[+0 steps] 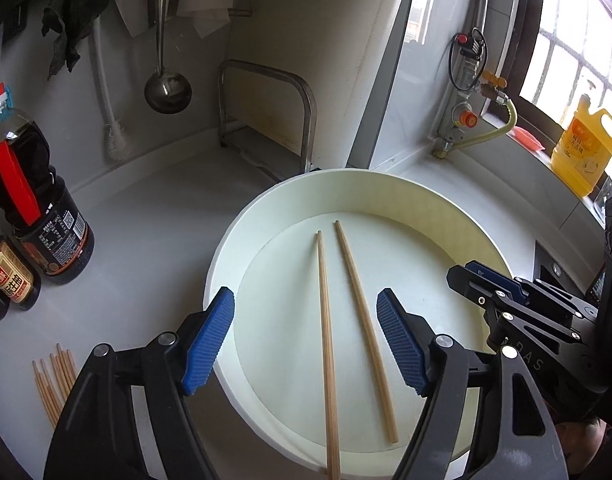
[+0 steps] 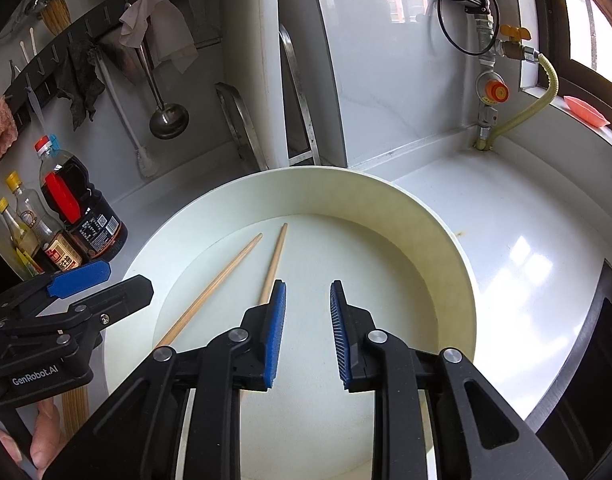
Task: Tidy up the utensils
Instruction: 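Withdraw both open tools from the basin back toward the chopstick row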
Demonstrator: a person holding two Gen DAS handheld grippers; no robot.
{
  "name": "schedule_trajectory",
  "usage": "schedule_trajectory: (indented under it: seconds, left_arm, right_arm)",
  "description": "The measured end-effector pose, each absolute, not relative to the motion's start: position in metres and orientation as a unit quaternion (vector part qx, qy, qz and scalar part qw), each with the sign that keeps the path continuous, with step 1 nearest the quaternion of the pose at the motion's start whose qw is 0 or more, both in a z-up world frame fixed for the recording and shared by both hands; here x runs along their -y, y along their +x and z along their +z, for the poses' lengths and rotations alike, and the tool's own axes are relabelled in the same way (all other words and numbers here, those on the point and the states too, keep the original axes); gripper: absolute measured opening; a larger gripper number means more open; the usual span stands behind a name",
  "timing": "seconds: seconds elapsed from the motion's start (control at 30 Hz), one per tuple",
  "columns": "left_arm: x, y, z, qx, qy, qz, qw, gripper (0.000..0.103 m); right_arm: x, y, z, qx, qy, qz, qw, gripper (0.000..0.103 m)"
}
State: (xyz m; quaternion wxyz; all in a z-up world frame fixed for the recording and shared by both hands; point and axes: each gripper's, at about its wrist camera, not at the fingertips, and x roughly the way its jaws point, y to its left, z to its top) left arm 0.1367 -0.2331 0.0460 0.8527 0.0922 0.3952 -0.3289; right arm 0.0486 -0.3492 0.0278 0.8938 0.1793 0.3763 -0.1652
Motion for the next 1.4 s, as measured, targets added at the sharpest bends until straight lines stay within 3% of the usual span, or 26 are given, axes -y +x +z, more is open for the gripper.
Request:
schedule_trajectory:
  seconds: [0.8,1.4]
  left_arm:
    - [0.212,0.137,0.060,-0.385,0.072,-0.323,0.861,0.074]
    - [0.129,0.124,0.066,-0.386,0.040,-0.262,0.884,0.076]
  right_arm:
    - [0.342,0.044,0.040,-0.361,0.182,-0.144,0.903,0.029]
    - [0.293,0.048,0.058,-0.352,0.153,-0.081,0.920,0.041]
